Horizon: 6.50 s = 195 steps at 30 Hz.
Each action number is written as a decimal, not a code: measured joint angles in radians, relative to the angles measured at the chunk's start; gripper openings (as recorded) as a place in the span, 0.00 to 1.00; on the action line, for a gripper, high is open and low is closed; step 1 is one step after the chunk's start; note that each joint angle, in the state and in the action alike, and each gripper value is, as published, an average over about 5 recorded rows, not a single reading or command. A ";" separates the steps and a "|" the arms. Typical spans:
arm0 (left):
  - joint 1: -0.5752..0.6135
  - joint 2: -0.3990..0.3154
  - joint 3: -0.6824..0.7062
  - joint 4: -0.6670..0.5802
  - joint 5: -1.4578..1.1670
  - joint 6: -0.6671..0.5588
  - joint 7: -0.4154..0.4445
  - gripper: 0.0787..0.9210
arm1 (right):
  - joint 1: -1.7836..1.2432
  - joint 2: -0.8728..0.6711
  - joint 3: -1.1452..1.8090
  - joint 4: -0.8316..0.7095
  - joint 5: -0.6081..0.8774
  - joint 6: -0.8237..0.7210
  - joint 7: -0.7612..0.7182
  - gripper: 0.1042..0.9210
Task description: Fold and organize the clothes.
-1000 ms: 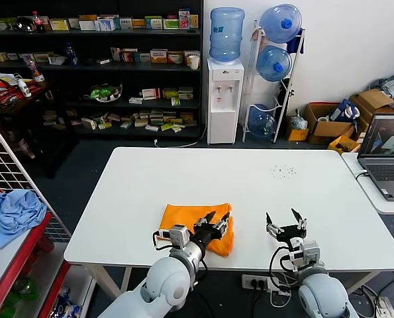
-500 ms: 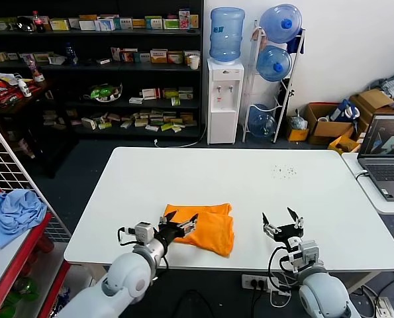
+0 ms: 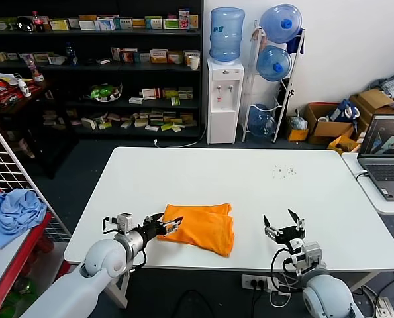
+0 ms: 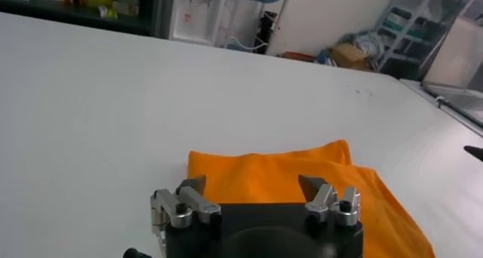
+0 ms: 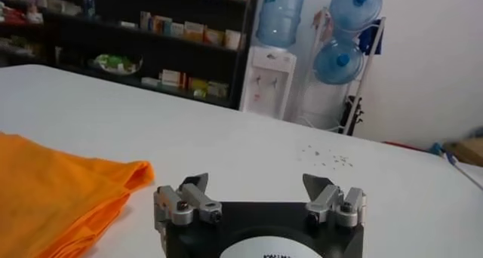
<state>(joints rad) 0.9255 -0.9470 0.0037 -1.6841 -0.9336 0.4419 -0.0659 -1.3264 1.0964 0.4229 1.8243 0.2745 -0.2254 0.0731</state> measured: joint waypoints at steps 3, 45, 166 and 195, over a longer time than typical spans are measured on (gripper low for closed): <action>-0.015 -0.003 -0.002 0.041 0.007 0.005 0.034 0.88 | -0.005 -0.005 0.005 0.000 0.002 0.001 -0.002 0.88; -0.020 -0.039 -0.021 0.093 0.057 0.013 0.071 0.08 | -0.004 0.004 -0.008 0.037 0.002 -0.011 0.011 0.88; -0.027 -0.583 0.087 0.149 0.271 -0.303 -0.287 0.40 | -0.057 0.015 0.045 0.023 -0.042 0.076 -0.024 0.88; 0.262 -0.203 -0.190 0.031 0.647 -0.580 -0.114 0.88 | -0.027 0.138 0.195 0.007 -0.089 0.116 -0.150 0.88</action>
<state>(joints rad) 1.1870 -1.1503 -0.1865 -1.6534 -0.2865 -0.1377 -0.1797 -1.3532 1.2346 0.6178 1.8316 0.1851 -0.1094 -0.0764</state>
